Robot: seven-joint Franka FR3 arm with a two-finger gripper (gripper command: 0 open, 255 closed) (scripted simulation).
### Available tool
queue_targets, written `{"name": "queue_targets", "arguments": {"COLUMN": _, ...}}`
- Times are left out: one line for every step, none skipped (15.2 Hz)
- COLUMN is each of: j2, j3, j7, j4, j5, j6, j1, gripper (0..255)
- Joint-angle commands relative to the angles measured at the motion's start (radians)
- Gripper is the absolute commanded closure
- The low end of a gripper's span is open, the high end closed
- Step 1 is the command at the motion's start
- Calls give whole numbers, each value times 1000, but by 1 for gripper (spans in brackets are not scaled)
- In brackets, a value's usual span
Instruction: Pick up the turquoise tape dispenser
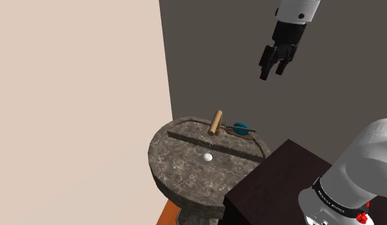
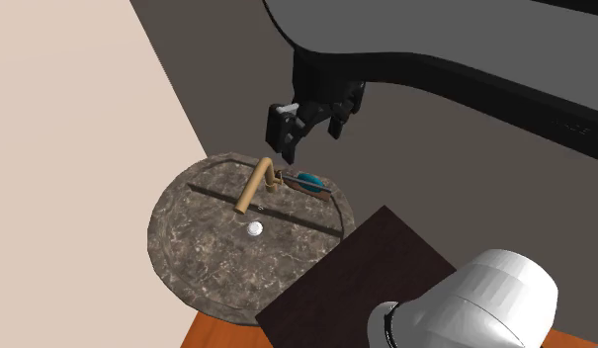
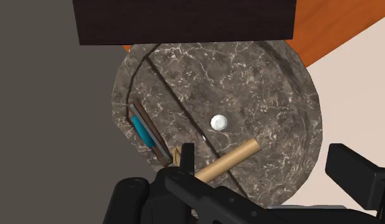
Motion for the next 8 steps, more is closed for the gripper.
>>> {"name": "queue_targets", "arguments": {"j2": 0, "j3": 0, "j7": 0, "j4": 0, "j5": 0, "j6": 0, "j1": 0, "gripper": 0}}
{"name": "queue_targets", "arguments": {"j2": 17, "j3": -4, "j7": -17, "j4": -18, "j5": -10, "j6": 28, "j1": 1, "gripper": 0}}
{"name": "queue_targets", "arguments": {"j2": 35, "j3": -7, "j7": -34, "j4": -35, "j5": -19, "j6": 57, "j1": 1, "gripper": 0}}
{"name": "queue_targets", "arguments": {"j2": 54, "j3": -11, "j7": -51, "j4": -51, "j5": -29, "j6": 86, "j1": 2, "gripper": 0}}
{"name": "queue_targets", "arguments": {"j2": 74, "j3": -15, "j7": -67, "j4": -66, "j5": -38, "j6": 116, "j1": 2, "gripper": 0}}
{"name": "queue_targets", "arguments": {"j2": 96, "j3": -18, "j7": -83, "j4": -79, "j5": -48, "j6": 146, "j1": 2, "gripper": 0}}
{"name": "queue_targets", "arguments": {"j2": 120, "j3": -22, "j7": -98, "j4": -91, "j5": -57, "j6": 176, "j1": 2, "gripper": 0}}
{"name": "queue_targets", "arguments": {"j2": 144, "j3": -25, "j7": -113, "j4": -102, "j5": -67, "j6": 206, "j1": 1, "gripper": 0}}
